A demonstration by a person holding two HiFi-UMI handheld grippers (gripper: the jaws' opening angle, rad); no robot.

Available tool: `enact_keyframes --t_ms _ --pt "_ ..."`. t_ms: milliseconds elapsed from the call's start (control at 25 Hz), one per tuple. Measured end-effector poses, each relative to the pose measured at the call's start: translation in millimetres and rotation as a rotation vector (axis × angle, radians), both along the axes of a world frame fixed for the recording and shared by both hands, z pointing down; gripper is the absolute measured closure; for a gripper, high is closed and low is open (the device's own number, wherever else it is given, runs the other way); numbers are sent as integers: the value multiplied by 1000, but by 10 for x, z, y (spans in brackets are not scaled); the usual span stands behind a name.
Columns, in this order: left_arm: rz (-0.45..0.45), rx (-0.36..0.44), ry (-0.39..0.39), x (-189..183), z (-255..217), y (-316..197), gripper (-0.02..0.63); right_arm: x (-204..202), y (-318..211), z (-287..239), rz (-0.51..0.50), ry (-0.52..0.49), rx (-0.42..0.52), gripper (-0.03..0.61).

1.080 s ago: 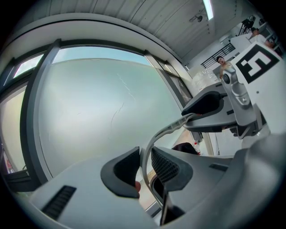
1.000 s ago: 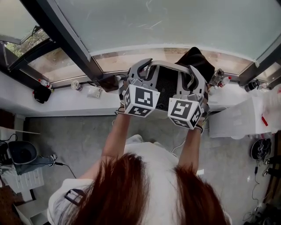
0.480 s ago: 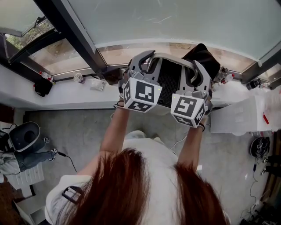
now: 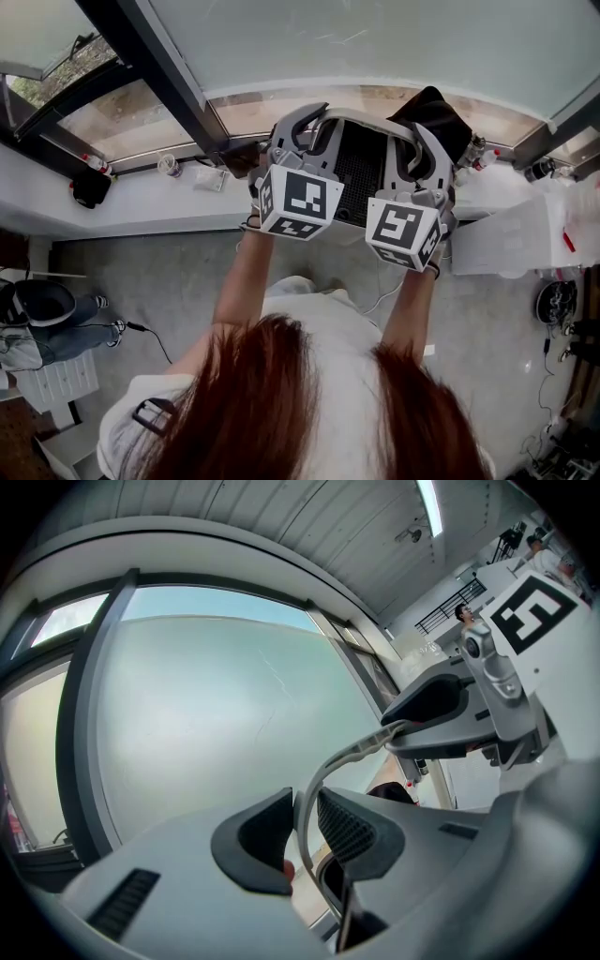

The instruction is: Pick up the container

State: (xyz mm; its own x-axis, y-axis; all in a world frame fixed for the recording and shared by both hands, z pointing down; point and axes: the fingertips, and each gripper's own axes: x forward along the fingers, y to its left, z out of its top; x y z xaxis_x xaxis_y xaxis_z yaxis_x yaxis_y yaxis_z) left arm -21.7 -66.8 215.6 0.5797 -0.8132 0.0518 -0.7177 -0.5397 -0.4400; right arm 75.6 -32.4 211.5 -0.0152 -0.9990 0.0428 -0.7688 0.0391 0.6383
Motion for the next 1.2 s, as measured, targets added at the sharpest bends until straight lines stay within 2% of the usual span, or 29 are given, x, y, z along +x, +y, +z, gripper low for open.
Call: enact_keyframes --t_ms 440,1200 --pt "18 13 18 -130 -74 26 520 -134 36 -80 11 10 13 453" --pt "21 11 30 -136 -59 -52 520 -139 -33 -83 19 8 18 453"
